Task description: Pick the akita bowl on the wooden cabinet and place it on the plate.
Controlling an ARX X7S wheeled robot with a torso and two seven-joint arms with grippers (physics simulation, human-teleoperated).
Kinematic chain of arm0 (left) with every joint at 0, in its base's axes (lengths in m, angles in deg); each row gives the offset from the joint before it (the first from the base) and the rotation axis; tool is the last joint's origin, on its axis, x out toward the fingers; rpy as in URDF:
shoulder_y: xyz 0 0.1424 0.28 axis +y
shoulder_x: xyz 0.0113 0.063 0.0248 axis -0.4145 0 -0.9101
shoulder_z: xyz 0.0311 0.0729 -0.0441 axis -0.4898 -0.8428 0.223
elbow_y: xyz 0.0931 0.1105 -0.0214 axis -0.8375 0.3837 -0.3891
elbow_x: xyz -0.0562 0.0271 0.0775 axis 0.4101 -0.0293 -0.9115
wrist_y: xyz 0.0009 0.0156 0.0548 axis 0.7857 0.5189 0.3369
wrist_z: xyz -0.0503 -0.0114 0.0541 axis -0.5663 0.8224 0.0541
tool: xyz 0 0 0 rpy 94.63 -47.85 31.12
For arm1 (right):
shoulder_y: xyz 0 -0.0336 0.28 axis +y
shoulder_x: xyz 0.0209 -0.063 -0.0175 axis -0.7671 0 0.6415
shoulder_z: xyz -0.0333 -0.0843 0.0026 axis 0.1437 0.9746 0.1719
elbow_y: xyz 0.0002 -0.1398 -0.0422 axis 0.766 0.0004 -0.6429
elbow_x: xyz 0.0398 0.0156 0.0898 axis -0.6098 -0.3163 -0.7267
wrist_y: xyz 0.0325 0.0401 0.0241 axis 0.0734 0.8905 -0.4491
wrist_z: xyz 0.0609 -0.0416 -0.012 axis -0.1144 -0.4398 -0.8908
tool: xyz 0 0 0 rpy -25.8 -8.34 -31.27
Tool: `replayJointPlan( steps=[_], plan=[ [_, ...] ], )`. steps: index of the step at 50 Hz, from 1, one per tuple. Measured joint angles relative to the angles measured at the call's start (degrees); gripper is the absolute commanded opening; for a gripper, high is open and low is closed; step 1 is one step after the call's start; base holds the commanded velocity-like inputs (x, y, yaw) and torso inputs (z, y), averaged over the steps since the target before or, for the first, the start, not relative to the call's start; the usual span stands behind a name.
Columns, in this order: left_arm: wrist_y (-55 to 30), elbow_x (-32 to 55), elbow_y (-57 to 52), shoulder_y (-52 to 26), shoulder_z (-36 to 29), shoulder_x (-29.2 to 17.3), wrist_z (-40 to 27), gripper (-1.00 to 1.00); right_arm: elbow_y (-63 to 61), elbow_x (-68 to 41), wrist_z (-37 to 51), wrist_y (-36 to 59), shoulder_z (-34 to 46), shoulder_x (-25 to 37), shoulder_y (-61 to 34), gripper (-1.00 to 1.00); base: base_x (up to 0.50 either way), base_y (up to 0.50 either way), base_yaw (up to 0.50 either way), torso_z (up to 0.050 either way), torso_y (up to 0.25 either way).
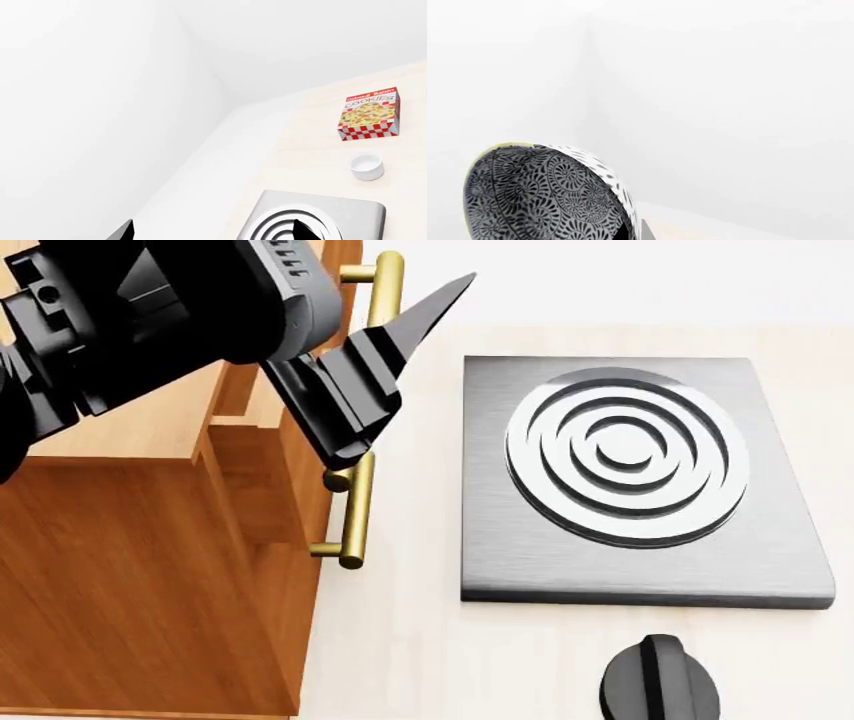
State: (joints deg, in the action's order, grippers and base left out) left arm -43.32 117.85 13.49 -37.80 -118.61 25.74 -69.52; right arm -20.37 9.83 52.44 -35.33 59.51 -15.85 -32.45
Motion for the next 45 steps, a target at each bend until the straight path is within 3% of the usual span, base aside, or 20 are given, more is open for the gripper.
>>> replayJointPlan(
  steps=[19, 45],
  plan=[
    [0.06, -0.15, -0.12, 0.40, 0.22, -0.09, -0.01, 1.00, 4.19, -5.10, -0.03, 2.27, 0.26, 4.08, -2.81, -1.00, 0.00, 0.00, 0.00, 0.001, 0.001],
    [0.28, -0.53, -0.26, 1.34, 0.36, -0.47, -0.15, 1.00, 11.36, -15.68, -17.56, -6.35, -7.66, -6.83, -2.03, -1.00, 0.00, 0.00, 0.00, 0.000, 0.000]
  ],
)
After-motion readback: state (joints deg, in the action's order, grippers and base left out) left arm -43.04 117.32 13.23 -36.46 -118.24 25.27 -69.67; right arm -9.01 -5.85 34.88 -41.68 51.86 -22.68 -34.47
